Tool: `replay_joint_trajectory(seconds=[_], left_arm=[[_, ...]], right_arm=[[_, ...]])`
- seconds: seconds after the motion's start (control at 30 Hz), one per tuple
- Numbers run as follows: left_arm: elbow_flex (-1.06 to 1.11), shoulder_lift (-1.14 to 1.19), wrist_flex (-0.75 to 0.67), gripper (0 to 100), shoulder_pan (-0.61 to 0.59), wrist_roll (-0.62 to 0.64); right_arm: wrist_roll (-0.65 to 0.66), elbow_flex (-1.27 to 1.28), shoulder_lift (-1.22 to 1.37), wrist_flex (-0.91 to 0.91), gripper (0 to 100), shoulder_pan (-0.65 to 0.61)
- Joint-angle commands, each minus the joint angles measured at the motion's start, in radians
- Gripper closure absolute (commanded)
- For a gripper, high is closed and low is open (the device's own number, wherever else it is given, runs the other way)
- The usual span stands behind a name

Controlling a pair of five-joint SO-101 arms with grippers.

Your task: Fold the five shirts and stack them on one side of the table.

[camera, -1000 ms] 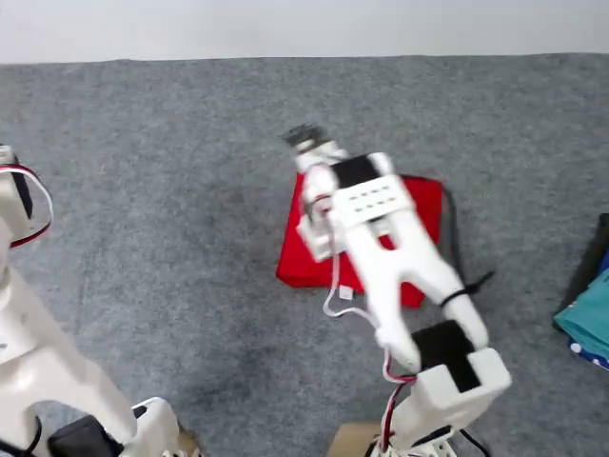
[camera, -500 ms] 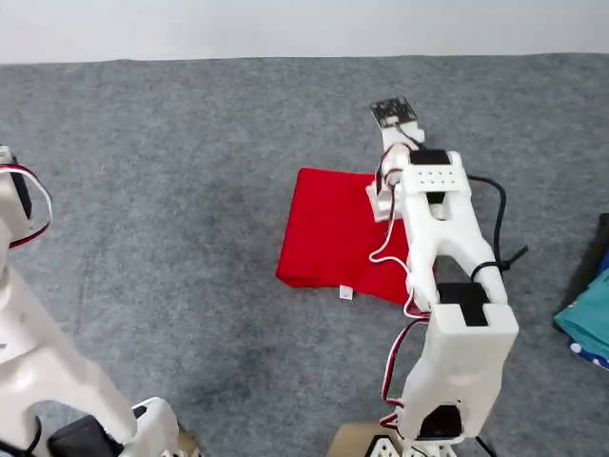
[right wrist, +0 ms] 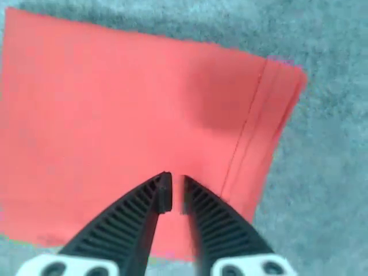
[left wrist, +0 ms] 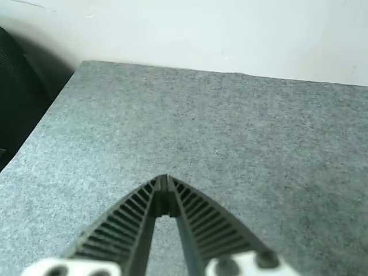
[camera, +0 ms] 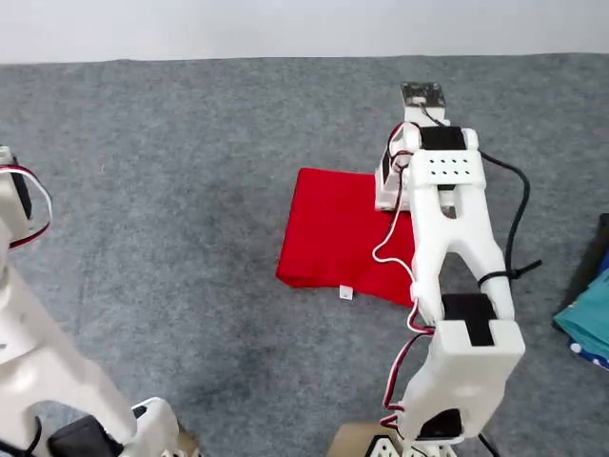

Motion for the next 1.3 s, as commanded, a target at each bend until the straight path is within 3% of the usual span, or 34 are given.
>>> replay_joint_trajectory(seconds=[0.0,0.1,0.67,0.77,0.97,1.03,1.27], left_arm=[[-0.004,-0.025,0.020,100,-0.006,-0.005],[-0.004,-0.025,0.020,100,-0.006,-0.005],[-0.004,-0.025,0.020,100,-0.006,-0.005],[-0.004,-0.025,0.020,100,-0.006,-0.005],[-0.004,-0.025,0.020,100,-0.006,-0.005],[-0.004,-0.025,0.020,100,-0.006,-0.005],[-0.004,-0.025,0.020,100,-0.006,-0.005]], right_arm=[[-0.167,-0.043,-0.047,0.027,71.1,0.018],[-0.206,-0.049,0.012,0.019,61.9,0.012],[-0.209,-0.281,0.414,-0.013,61.8,-0.007],[-0.209,-0.316,0.466,0.005,69.0,-0.038],[-0.201,-0.379,0.513,0.050,93.1,-0.050],[-0.147,-0.388,0.515,0.059,99.4,-0.045],[0.112,-0.394,0.430,0.131,98.7,0.033]])
